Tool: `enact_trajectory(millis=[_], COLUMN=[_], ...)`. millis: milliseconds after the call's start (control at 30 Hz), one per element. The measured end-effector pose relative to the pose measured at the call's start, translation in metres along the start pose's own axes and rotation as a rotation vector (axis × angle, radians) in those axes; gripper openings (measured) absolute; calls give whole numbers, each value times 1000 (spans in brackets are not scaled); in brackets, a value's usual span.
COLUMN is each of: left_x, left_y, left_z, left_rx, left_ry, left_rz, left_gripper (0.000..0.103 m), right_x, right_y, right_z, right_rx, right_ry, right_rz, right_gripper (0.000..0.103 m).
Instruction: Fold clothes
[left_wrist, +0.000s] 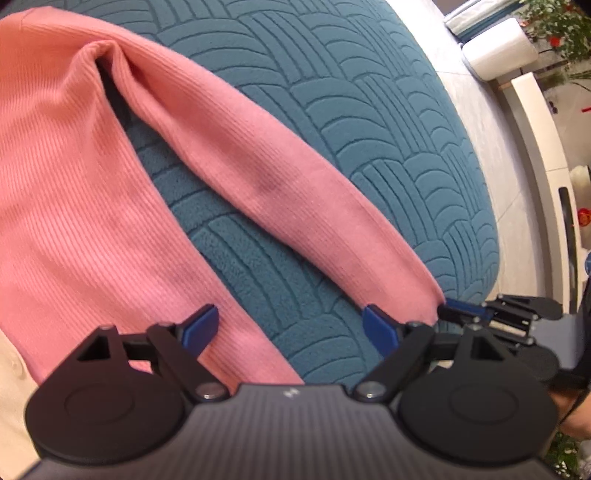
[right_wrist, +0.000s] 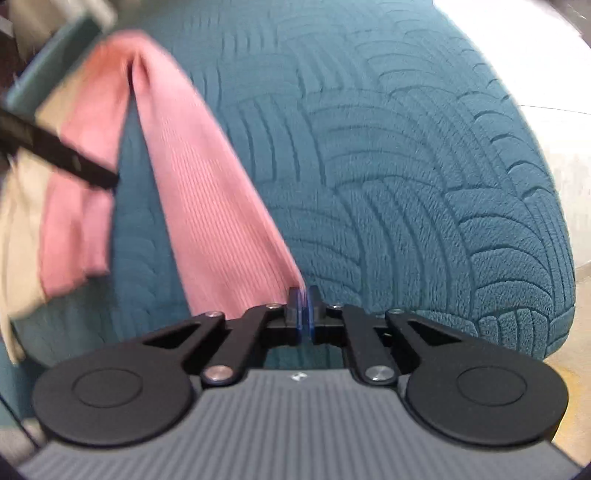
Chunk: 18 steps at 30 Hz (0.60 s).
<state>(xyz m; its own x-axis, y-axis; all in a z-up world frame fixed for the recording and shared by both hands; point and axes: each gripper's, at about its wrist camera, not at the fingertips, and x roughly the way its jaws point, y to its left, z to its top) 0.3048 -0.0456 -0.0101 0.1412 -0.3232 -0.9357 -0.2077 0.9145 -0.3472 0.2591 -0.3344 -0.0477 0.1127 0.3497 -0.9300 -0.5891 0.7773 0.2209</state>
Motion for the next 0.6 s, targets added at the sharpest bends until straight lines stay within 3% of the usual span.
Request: enact_trajectory(millis=[100, 200, 267, 300, 367, 467, 533, 600], left_x=[-14, -19, -14, -8, 10, -19, -65, -102], left_y=[-4, -7, -8, -7, -1, -3, 0, 6], left_z=[1, 6, 11, 12, 10, -7, -32, -56], left_rx=[5, 17, 19, 13, -25, -65, -146, -215], left_ry=[-70, -141, -182, -164, -65, -93, -131, -131], left_rz=[21, 56, 107, 117, 142, 166, 228, 273], left_gripper=[87, 88, 92, 92, 85, 86, 92, 92], right_x=[-8, -33, -32, -22, 13, -9, -42, -69], right_y=[6, 23, 35, 40, 43, 36, 40, 47], right_z=[2, -3, -6, -6, -9, -3, 8, 19], right_rx=[-14, -70, -120, -146, -151, -50, -57, -85], right_ry=[-29, -177, -201, -139, 136, 133, 73, 52], right_rz=[-48, -75, -48, -44, -43, -59, -97, -122], right_gripper=[10, 10, 29, 45, 46, 45, 46, 46])
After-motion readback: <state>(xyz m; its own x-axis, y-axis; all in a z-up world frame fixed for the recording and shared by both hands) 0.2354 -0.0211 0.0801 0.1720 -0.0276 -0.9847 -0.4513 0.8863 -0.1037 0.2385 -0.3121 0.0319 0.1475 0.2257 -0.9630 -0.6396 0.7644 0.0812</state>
